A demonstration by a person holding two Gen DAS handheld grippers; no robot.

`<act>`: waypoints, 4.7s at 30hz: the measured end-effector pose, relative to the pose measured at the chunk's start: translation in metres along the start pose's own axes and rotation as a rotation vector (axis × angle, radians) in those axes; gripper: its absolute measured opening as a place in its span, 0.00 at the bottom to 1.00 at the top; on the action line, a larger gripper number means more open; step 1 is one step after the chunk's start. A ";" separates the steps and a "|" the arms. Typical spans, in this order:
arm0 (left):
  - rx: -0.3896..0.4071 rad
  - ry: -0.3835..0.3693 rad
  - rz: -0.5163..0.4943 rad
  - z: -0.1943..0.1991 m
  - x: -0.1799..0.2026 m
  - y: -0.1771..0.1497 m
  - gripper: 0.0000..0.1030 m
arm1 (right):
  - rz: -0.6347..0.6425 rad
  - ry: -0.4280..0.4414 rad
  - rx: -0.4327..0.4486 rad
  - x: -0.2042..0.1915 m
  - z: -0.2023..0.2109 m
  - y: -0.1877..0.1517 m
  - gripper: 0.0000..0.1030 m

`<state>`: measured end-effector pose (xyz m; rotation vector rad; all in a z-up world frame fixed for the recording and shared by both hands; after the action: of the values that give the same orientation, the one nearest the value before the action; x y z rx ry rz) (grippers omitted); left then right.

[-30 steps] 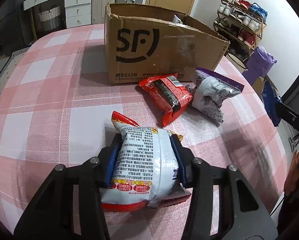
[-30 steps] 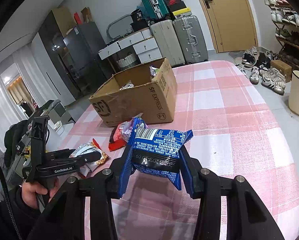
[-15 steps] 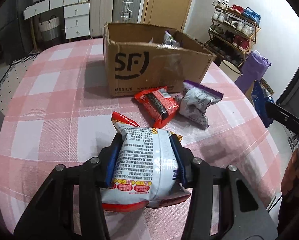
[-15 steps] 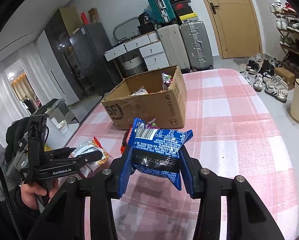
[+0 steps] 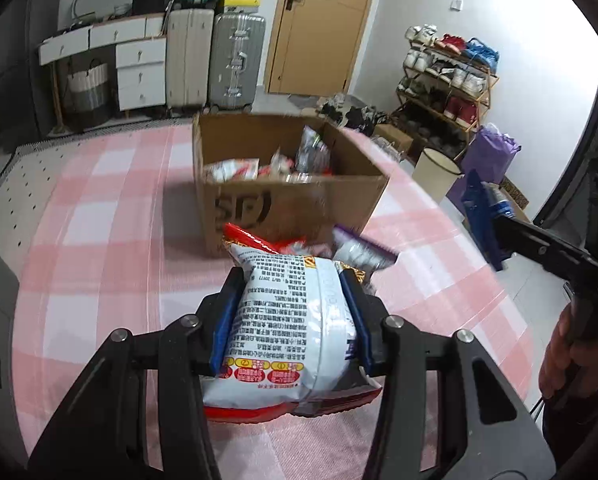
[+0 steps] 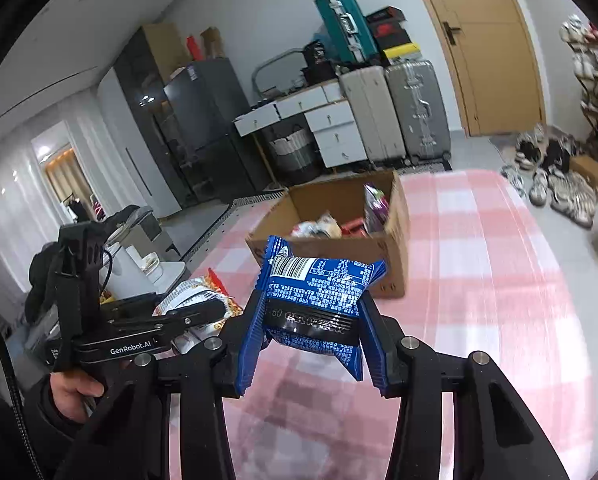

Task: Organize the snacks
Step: 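Carry the Oreo pack and chip bag over the box with both tools, then open both tools to drop the Oreo pack and chip bag into the box, then withdraw both tools from the box toward the last two snacks, then grasp the purple candy bag with the right tool while the left tool grasps the red wafer pack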

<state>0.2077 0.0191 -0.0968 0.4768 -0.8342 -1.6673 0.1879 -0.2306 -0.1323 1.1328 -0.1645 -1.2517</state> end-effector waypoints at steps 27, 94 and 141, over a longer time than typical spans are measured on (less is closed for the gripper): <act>0.083 0.041 -0.099 0.002 -0.017 0.169 0.44 | 0.098 0.015 -0.018 -0.039 -0.071 0.137 0.44; 0.139 0.100 0.041 0.020 -0.010 0.105 0.99 | 0.086 -0.108 0.056 -0.011 -0.029 0.084 0.97; -0.014 0.045 0.152 -0.048 -0.021 0.000 0.99 | -0.066 -0.064 -0.208 0.051 -0.159 -0.024 0.88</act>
<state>0.2464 0.0259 -0.1314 0.4291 -0.8048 -1.5167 0.2947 -0.1766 -0.2515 0.9257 -0.0433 -1.3313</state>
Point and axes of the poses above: each gripper's, at about its wrist camera, not at the fingertips, and z roughly against the way its jaws point, x to its right, y to its top, the point moved 6 cm from there along -z, roughly the way its jaws point, and after that the axes turned 6 degrees about -z, right-handed, at the moved point
